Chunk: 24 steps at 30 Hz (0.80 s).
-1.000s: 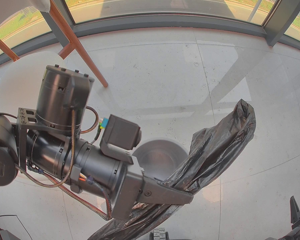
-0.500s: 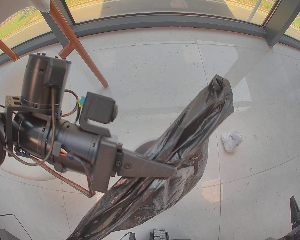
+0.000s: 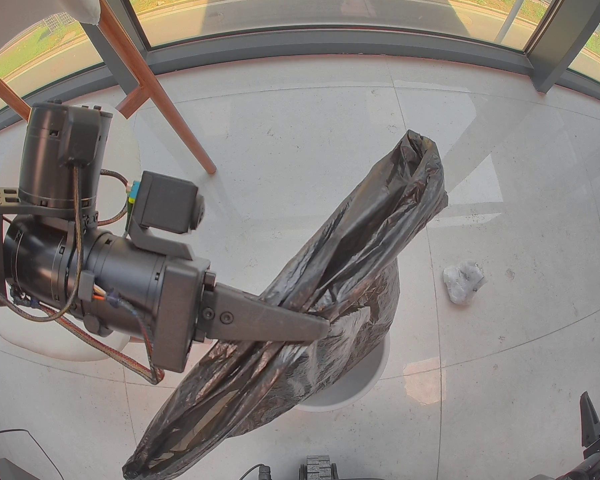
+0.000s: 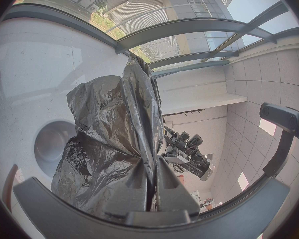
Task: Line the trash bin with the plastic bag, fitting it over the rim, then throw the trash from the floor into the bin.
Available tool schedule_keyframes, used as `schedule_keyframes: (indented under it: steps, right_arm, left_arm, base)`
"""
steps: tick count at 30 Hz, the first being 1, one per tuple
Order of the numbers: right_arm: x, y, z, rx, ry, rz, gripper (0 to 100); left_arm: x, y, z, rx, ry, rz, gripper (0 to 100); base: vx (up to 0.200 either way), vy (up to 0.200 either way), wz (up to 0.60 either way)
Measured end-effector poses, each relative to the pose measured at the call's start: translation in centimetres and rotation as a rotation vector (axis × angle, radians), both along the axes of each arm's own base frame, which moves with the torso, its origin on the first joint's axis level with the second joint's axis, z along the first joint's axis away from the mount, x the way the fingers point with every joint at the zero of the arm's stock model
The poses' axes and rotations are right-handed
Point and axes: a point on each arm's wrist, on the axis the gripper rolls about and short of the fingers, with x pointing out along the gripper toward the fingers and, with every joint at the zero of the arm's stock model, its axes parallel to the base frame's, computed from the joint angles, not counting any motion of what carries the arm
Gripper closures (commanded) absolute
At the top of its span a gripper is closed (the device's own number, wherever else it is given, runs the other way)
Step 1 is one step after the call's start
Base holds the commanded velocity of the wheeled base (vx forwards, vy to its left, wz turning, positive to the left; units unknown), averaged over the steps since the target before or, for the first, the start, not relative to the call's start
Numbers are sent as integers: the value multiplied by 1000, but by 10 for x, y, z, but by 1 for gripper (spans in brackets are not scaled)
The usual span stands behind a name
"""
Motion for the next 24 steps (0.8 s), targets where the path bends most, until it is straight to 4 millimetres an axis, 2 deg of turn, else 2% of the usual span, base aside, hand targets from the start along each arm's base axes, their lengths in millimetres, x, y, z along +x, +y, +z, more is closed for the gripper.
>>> schedule_keyframes:
  steps: [7, 14, 19, 24]
  right_arm:
    - [0, 0, 0, 0, 0, 0, 0]
    - [0, 0, 0, 0, 0, 0, 0]
    - [0, 0, 0, 0, 0, 1, 0]
    - [0, 0, 0, 0, 0, 1, 0]
  left_arm:
    - [-11, 9, -3, 51, 63, 4, 100]
    - [-23, 23, 3, 54, 59, 19, 100]
    - [-23, 24, 4, 59, 25, 35, 100]
    - [-14, 18, 1, 80, -41, 66, 100]
  base:
    - [0, 0, 0]
    - [0, 0, 0]
    - [0, 0, 0]
    - [0, 0, 0]
